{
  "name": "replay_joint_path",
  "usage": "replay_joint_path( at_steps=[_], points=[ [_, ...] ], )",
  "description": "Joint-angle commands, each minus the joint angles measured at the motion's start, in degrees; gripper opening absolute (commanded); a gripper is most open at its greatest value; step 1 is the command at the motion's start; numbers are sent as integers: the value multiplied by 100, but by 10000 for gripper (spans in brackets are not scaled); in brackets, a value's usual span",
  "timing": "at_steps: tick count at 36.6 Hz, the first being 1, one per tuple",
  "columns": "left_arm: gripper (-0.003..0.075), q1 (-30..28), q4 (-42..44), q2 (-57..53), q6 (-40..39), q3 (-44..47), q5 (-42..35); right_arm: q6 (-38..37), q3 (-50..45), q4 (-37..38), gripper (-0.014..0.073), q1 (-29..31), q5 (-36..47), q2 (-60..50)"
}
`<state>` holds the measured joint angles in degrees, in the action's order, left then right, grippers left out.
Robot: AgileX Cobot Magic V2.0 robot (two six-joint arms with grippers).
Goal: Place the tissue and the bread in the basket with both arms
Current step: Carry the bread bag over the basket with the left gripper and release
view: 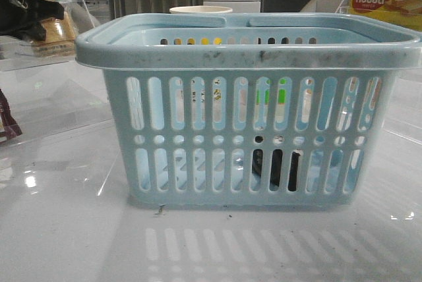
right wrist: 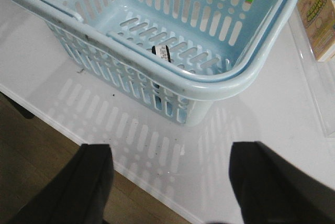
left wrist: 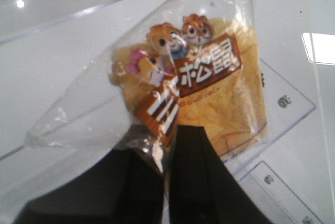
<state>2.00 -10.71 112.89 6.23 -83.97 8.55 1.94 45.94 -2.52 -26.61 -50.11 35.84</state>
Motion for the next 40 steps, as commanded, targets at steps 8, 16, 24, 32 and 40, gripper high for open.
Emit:
replay_joint_path(
  at_steps=[8,16,24,32,40],
  points=[
    [90,215,-40,-1530,-53,-194,169,59,133,60,571,-3,370,-4],
    [90,645,-40,-2710,-8,-194,1057,59,133,60,571,-3,370,-4],
    [90,2114,59,-3333,3,-194,1834,59,133,60,571,-3,370,-4],
    [90,3547,674,-2854,3,-135,2050,59,133,60,571,-3,370,-4],
    [90,3831,765,-1766,3,-135,1952,59,133,60,571,-3,370,-4]
  ],
)
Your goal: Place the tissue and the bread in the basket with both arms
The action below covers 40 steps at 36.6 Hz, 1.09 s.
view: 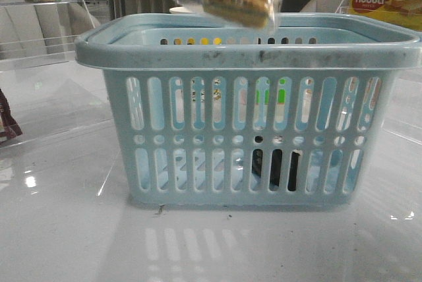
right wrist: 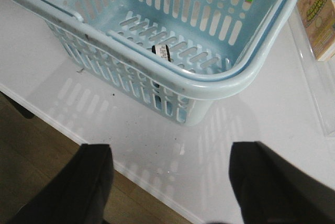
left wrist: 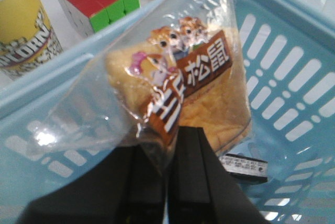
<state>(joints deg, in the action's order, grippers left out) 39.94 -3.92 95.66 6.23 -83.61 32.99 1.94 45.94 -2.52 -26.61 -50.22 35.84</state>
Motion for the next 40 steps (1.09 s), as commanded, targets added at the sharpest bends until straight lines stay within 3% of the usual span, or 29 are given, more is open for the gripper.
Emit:
replay_joint_path(
  at_steps=[1,4,9,11,23,40],
  points=[
    [90,37,174,57,3,-171,-518,59,133,60,571,-3,381,-4],
    [128,37,279,273,3,-171,-583,59,133,60,571,-3,381,-4],
    [412,37,254,350,3,-171,-529,59,133,60,571,-3,381,-4],
    [465,37,225,264,-8,-196,-379,59,133,60,571,-3,381,-4],
    [463,37,275,-1522,-191,32,528,59,133,60,571,-3,381,-4],
    [455,37,275,-5589,-665,3433,664,59,133,60,571,-3,565,25]
  ],
)
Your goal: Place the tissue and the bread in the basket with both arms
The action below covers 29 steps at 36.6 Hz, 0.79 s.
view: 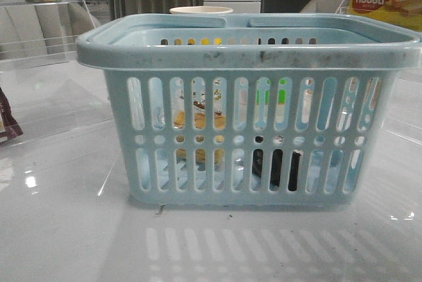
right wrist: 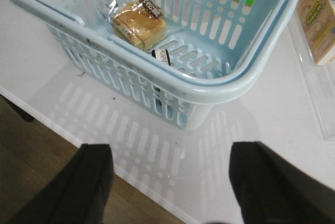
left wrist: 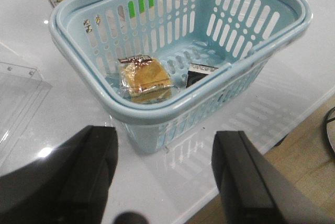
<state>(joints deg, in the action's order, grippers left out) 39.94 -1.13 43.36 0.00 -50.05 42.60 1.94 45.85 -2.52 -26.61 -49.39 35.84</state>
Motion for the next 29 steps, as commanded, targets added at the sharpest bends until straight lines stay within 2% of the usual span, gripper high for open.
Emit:
replay_joint_path(
  at_steps=[1,7,13,18,25,27,29],
  points=[
    [455,37,-1,-635,-42,278,-240,59,143,66,571,-3,481,25],
    [455,37,639,-1497,-633,864,142,40,143,688,570,-3,-64,-119],
    [455,37,715,-1648,-633,938,306,19,-106,688,570,-3,-435,-1282],
    [455,37,715,-1648,-633,938,306,19,-499,682,570,-3,-1237,-2136],
    [453,37,704,-1648,-633,938,296,252,-817,325,570,-3,-1130,-2424],
    [446,37,704,-1648,-633,938,296,252,-817,292,531,-3,-1004,-2424],
    [391,37,704,-1648,-633,938,296,252,-817,307,453,-3,-935,-2424]
  ],
)
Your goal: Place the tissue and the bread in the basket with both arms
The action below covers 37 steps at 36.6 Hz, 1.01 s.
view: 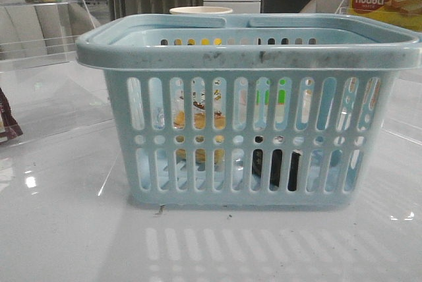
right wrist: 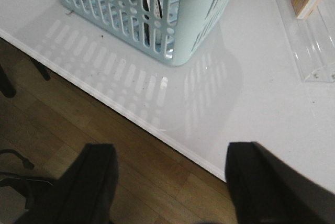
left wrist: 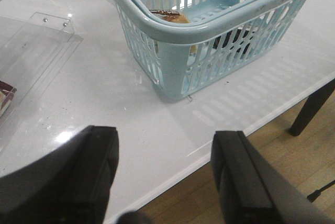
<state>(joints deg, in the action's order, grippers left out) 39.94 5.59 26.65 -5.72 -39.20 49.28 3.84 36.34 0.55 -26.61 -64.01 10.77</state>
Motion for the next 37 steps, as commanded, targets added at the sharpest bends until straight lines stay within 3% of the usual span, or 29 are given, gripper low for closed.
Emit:
replay_joint_path(
  at_steps=[1,4,8,12,37],
  points=[
    [350,37,33,23,-60,-147,-372,62,133,13,396,-3,534,83],
    [239,37,33,23,-60,-147,-372,62,133,19,249,-3,534,83],
    [134,37,33,23,-60,-147,-372,62,133,19,146,-3,522,83],
    [94,37,33,23,-60,-147,-372,62,133,19,66,-3,522,83],
    [91,37,43,23,-60,-147,-372,62,133,20,54,-3,421,83]
  ],
)
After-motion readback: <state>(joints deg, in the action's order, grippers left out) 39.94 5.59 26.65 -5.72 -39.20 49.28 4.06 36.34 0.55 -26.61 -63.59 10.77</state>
